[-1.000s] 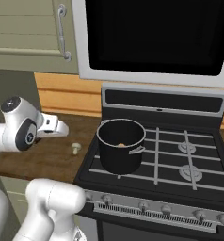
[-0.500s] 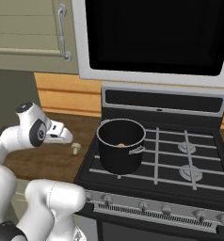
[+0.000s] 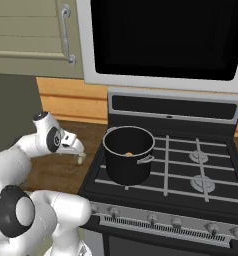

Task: Put the mushroom and squash in the pot. Retrieve the spatula and lightly stir the vegetables in the pot.

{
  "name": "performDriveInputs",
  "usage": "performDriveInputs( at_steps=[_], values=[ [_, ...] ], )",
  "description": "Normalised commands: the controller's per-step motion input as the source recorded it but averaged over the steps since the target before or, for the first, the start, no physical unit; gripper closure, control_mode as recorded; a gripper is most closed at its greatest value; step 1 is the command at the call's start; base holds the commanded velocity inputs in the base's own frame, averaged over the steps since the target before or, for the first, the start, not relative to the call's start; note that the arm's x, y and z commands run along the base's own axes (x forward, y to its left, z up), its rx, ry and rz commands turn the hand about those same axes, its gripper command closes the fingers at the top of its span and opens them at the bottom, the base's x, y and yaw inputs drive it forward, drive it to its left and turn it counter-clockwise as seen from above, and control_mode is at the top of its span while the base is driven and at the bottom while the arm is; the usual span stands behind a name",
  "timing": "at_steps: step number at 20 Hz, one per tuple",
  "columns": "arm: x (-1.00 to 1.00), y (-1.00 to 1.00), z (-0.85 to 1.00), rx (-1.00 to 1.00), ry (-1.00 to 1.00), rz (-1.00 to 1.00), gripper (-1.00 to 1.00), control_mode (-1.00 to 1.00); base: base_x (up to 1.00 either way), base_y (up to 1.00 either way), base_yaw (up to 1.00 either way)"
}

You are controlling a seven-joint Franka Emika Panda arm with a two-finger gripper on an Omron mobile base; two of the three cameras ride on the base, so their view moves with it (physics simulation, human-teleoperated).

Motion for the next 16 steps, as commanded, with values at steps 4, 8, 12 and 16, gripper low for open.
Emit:
performDriveInputs(
  at_steps=[4, 8, 12, 16],
  values=[
    [0.53, 0.00, -0.25, 0.00, 0.07, -0.03, -1.00, -1.00, 0.00, 0.00, 0.00],
    [0.27, 0.00, -0.23, 0.00, 0.02, -0.02, -1.00, -1.00, 0.00, 0.00, 0.00],
    [0.21, 0.00, -0.31, 0.00, 0.00, 0.00, -1.00, -1.00, 0.00, 0.00, 0.00],
    [0.19, -0.03, -0.35, 0.00, 0.00, 0.00, -1.00, -1.00, 0.00, 0.00, 0.00]
  ],
)
